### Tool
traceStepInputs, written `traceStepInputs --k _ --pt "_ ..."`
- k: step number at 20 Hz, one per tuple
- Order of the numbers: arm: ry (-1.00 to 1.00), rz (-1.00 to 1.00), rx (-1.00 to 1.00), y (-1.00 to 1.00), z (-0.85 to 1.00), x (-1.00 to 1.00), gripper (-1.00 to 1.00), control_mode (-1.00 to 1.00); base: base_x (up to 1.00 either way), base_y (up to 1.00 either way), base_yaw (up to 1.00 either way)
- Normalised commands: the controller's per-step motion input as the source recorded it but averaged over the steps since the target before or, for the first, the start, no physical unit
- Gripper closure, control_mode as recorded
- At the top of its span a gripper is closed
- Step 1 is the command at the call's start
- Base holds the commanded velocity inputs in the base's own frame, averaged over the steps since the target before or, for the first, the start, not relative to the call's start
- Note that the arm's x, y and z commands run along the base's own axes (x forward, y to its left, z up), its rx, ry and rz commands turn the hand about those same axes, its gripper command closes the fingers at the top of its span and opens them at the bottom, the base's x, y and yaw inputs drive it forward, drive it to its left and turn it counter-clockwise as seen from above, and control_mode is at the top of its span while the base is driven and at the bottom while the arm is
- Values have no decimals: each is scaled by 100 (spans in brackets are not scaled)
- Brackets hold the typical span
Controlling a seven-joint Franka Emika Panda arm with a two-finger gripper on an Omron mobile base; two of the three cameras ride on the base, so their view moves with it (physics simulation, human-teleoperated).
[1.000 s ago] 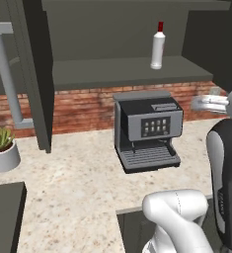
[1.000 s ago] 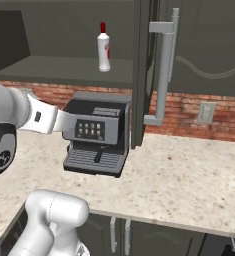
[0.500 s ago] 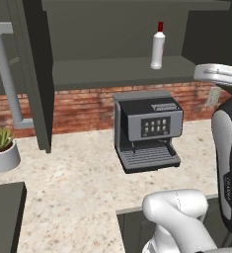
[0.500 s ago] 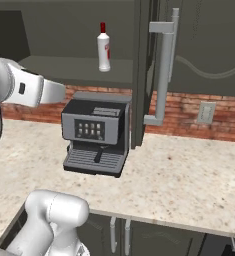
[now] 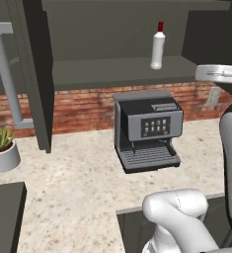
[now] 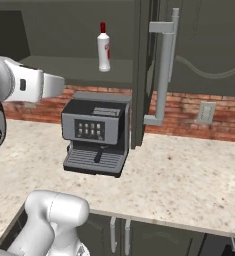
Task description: Open the cabinet directly in front. Then move the liquor and the mug to the dining counter with the jar on it.
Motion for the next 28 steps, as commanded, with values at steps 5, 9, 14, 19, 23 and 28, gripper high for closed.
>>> traceStepInputs --k 5,9,14,19,23,28 --pt "1 0 -1 0 16 15 -100 -100 0 0 0" --pt "15 -9 -10 10 14 19 -100 -100 0 0 0" --pt "7 -6 -6 5 3 4 -100 -100 0 0 0" --pt "0 3 0 -8 0 25 -100 -100 0 0 0" --pt "0 7 0 -19 0 45 -100 -100 0 0 0" --pt "0 3 0 -15 -1 54 -100 -100 0 0 0"
